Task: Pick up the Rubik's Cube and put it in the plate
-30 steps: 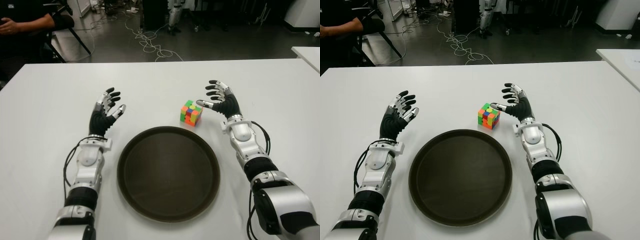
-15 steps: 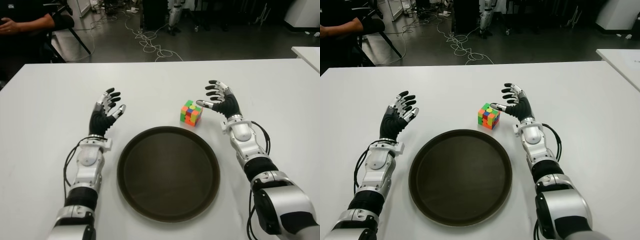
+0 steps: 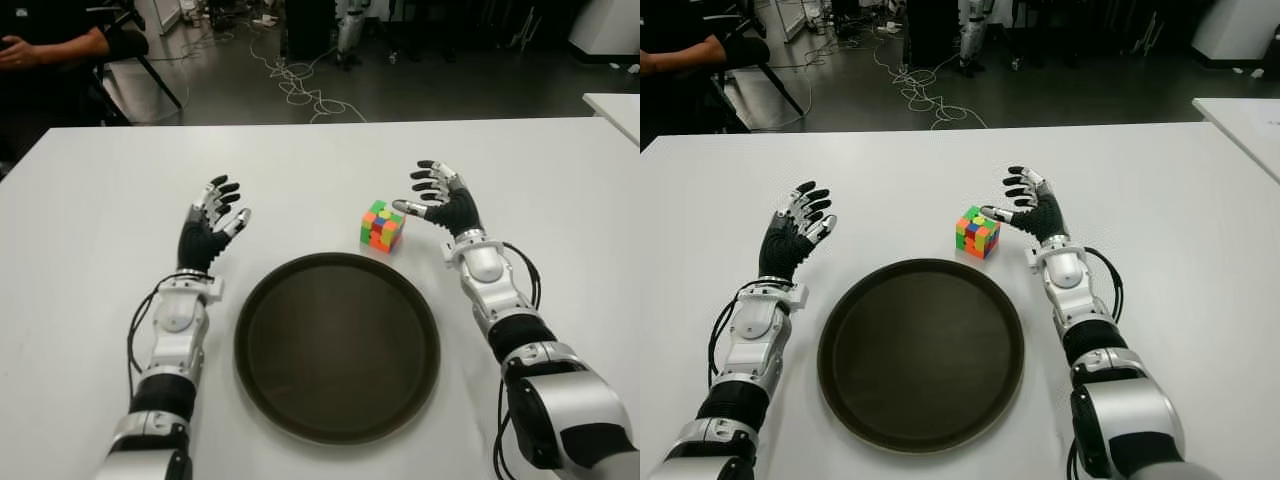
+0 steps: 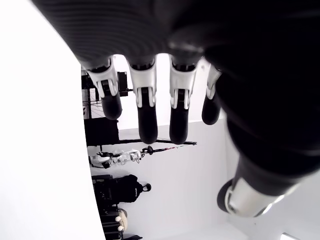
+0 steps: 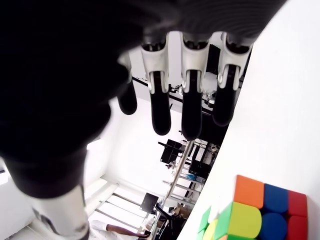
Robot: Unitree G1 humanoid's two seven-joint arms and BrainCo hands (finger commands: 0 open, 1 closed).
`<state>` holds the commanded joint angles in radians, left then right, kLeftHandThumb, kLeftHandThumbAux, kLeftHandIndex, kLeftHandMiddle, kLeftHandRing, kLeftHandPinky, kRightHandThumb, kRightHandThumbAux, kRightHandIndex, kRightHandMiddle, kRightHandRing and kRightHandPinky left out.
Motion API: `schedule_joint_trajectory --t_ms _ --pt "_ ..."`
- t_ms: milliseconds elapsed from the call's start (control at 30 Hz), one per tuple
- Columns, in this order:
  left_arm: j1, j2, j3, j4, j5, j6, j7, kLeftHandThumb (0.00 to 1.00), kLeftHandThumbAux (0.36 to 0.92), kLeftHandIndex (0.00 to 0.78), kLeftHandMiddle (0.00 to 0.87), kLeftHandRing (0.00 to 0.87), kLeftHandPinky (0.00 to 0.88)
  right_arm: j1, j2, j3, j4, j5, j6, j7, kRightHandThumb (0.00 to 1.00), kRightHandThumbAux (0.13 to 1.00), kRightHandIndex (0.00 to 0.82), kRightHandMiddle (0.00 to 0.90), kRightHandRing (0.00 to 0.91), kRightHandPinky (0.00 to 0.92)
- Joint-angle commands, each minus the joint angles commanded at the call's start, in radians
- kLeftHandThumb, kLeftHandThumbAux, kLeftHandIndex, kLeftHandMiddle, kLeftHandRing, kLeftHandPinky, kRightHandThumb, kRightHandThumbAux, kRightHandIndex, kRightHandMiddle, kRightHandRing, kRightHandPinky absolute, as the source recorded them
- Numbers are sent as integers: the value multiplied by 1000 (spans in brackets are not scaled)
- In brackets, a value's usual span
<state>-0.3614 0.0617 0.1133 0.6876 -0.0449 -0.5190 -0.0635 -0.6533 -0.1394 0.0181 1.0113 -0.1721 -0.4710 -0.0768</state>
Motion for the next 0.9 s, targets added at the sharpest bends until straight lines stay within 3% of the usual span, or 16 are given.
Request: schedule_joint_trajectory --t_ms 300,533,900 --pt "2 5 -5 0 5 -2 -7 36 738 140 201 159 99 27 -61 131 -75 -193 -125 -102 0 798 157 217 239 258" --pt "0 6 -5 3 6 -4 -7 28 735 144 207 162 84 2 -134 245 -55 -374 -208 -226 0 797 171 207 223 245" --pt "-2 4 -1 14 6 -8 -1 38 726 148 213 174 109 -67 -166 349 -3 -501 -244 -319 0 828 193 203 212 238"
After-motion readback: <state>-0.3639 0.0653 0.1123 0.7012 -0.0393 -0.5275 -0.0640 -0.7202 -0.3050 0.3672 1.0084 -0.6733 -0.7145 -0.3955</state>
